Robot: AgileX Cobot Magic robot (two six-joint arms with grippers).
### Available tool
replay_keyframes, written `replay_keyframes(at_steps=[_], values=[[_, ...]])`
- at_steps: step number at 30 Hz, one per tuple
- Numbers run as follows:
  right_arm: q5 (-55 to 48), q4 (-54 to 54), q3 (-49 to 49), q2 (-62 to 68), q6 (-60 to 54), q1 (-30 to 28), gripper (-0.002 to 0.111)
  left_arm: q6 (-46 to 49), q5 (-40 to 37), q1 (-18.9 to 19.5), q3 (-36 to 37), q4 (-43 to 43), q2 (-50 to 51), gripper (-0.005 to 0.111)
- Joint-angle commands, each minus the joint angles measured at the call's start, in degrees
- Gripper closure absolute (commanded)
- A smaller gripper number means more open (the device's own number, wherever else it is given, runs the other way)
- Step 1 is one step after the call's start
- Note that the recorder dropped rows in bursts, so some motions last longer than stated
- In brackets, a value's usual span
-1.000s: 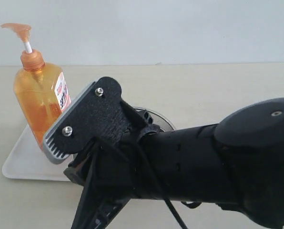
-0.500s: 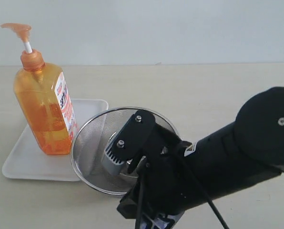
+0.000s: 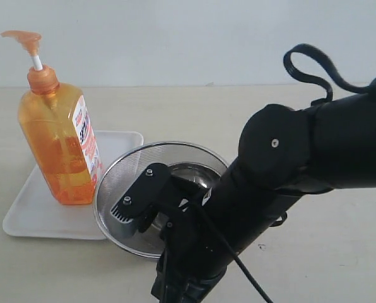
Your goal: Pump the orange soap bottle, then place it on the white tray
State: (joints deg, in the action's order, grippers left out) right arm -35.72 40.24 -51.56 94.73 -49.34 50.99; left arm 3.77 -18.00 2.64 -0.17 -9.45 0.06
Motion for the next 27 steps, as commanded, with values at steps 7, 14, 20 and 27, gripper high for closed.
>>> replay_keyframes(at_steps=[7, 14, 20, 27], values=[[1.76, -1.07, -3.49, 4.32, -1.71, -0.13, 0.108, -0.32, 0.14, 0.16, 0.17, -0.63, -0.06, 0.102], [2.93, -2.57, -4.71, 5.83, -1.71, -0.24, 0.108, -0.32, 0.14, 0.16, 0.17, -0.63, -0.06, 0.102], [5.82, -4.87, -4.71, 5.92, -0.48, -0.24, 0.108, -0.32, 0.14, 0.16, 0.17, -0.63, -0.06, 0.102], [6.12, -5.30, -4.71, 5.92, -0.12, -2.11, 0.108, -0.32, 0.14, 0.16, 0.17, -0.63, -0.06, 0.102]])
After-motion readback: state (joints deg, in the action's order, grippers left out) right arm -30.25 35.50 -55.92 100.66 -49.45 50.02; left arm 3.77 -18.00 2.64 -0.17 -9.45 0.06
